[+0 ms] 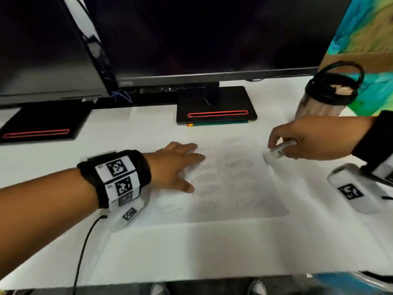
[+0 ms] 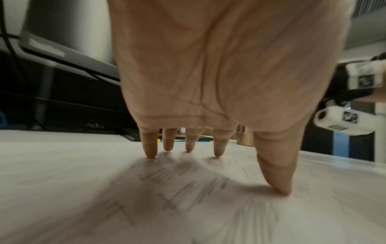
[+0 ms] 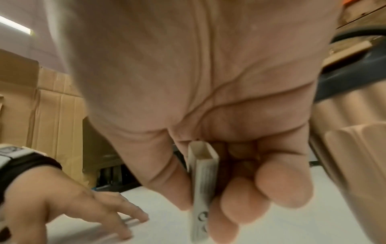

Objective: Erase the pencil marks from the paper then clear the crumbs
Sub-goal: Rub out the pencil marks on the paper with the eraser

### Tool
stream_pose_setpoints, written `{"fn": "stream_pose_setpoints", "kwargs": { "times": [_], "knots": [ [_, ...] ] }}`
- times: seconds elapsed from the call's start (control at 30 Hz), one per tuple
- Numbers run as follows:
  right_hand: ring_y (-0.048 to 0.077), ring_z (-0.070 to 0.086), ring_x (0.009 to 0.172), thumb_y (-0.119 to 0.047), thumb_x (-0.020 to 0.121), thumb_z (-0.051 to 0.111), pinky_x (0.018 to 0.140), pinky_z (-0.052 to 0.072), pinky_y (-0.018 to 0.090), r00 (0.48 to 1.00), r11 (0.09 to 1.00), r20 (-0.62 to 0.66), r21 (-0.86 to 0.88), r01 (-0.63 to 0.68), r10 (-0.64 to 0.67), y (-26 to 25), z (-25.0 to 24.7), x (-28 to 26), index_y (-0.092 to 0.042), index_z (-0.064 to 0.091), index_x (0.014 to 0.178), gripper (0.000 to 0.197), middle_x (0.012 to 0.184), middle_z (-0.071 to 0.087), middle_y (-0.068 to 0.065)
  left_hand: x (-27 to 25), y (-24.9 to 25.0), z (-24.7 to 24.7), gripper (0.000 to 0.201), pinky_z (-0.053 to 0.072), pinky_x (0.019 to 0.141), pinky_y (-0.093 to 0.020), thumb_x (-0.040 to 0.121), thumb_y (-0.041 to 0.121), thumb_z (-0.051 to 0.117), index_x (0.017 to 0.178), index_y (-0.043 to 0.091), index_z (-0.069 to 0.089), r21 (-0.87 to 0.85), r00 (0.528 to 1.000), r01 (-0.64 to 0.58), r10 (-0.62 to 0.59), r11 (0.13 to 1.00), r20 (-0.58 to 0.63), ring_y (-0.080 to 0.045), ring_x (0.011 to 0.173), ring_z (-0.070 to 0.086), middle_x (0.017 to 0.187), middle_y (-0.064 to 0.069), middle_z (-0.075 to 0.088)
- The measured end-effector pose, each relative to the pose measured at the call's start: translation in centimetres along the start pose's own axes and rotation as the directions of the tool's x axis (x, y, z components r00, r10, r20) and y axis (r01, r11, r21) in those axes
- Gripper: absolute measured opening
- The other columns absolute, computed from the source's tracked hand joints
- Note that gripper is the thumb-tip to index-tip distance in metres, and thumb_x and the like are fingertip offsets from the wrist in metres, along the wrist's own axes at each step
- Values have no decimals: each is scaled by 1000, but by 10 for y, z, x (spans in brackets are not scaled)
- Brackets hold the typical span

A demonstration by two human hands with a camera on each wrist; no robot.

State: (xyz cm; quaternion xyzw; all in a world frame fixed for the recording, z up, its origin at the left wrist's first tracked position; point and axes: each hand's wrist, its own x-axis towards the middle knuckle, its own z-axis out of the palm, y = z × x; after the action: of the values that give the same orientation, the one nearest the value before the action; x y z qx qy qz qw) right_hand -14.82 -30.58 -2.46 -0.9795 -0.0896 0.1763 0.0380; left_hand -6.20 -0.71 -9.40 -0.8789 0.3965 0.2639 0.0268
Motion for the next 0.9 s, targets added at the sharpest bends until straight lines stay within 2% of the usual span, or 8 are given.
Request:
{"fn": "stream_pose_setpoints", "kwargs": {
  "times": [0.13,0.23,0.3,0.43,0.57,0.73,0.83,0.9],
  "knots": [
    [-6,59,66,-19,90,59,58,40,8,990,985,-136,160,57,-35,-35,-3,-20,-37,66,98,21,80,64,-16,-23,14,6,96,12,123,-47,86,63,62,158,37,5,-26,990,142,-142,990,20,-19,152,-8,166,6,-11],
    [-7,57,64,-21,88,66,56,41,5,979,961,-200,265,82,-28,-52,-2,-27,-31,70,95,13,77,64,-16,-39,21,9,100,10,122,-50,85,64,62,158,35,0,0,983,176,-176,984,61,-22,152,-9,166,4,-12],
    [-5,56,57,-23,87,69,50,40,6,977,942,-211,325,81,-11,-62,1,-27,-29,71,93,9,67,62,-20,-46,21,12,101,12,122,-53,85,64,63,158,35,0,13,981,179,-180,984,68,-24,152,-7,166,3,-12],
    [-1,52,44,-27,87,70,44,42,16,985,915,-161,403,14,56,-76,10,-12,-26,71,93,7,66,59,-7,-50,17,15,101,17,120,-55,83,66,65,158,36,4,22,982,180,-181,983,49,-26,152,-2,167,3,-6],
    [14,54,55,-23,88,67,50,48,26,989,877,-113,480,-28,94,-90,20,12,-22,68,93,5,66,59,1,-50,11,16,105,22,119,-53,80,68,65,159,30,6,52,986,164,-165,985,20,-26,150,4,166,2,-1],
    [15,55,56,-18,87,66,49,48,26,991,808,-75,588,-43,107,-113,32,40,-15,64,92,6,65,61,2,-44,1,21,108,35,110,-47,71,73,70,155,30,17,47,991,125,-122,991,-60,-25,138,23,152,2,21],
    [16,54,55,-14,86,66,50,48,27,992,779,-74,626,-35,104,-127,42,58,-15,64,89,4,67,61,5,-40,-5,21,112,33,111,-44,66,75,73,153,31,19,-2,990,116,-115,993,-81,-23,137,23,145,1,24],
    [16,54,56,-14,84,68,54,48,28,988,749,-81,661,-44,130,-134,48,71,-15,65,87,4,69,63,6,-37,-9,23,116,26,116,-46,63,76,74,153,32,17,-35,990,112,-115,993,-87,-25,143,16,150,-1,20]
  ]
}}
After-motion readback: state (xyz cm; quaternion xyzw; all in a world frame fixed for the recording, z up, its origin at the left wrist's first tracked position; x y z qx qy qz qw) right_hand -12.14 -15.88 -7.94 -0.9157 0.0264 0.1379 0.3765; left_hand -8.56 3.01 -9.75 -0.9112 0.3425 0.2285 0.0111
